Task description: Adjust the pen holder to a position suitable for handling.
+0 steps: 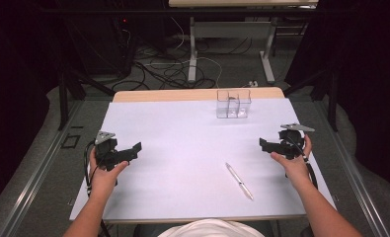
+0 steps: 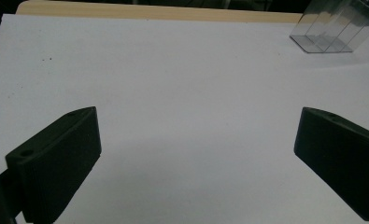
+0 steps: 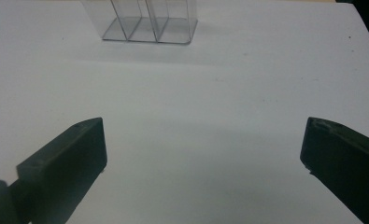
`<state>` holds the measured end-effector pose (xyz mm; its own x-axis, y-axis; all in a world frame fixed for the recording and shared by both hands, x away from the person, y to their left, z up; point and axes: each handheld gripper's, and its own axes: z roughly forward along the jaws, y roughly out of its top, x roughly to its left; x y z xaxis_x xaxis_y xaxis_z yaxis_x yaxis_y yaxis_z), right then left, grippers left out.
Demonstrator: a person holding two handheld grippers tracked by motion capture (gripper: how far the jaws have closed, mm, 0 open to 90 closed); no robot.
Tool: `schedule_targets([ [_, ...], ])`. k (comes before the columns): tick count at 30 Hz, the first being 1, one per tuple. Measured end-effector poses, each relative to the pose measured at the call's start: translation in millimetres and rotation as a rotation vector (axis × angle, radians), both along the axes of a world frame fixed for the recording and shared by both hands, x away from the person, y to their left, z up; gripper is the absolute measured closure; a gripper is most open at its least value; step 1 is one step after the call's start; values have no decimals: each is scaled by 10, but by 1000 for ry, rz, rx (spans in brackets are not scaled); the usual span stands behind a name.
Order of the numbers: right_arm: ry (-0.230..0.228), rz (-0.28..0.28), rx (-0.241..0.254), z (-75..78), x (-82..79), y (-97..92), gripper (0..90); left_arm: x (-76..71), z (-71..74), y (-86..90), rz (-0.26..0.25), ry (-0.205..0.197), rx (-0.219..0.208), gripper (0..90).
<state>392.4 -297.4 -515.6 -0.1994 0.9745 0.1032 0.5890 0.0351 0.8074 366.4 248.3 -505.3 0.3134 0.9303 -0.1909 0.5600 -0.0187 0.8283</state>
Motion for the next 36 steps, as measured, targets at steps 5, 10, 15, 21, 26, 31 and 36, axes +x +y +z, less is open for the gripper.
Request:
schedule_targets([
  [5,-9,11,-39,-8,44,3,9,-2,-9,-2,6,17,-7,4],
  [10,-14,-6,-49,29,95,-4,40,-11,-7,-22,3,29,-5,4],
  [15,-17,-16,-51,120,202,6,66,-29,1,-44,-1,26,2,4],
  [21,-18,-34,-67,287,331,47,157,-68,13,-64,-9,19,0,4],
  [26,14,-33,-72,441,540,123,213,-57,0,-62,-12,27,6,4],
  [31,25,-28,-101,581,720,229,232,-56,-6,-50,-10,30,4,4],
  [36,34,-31,-109,701,861,285,239,-67,-9,-44,-5,25,0,4],
])
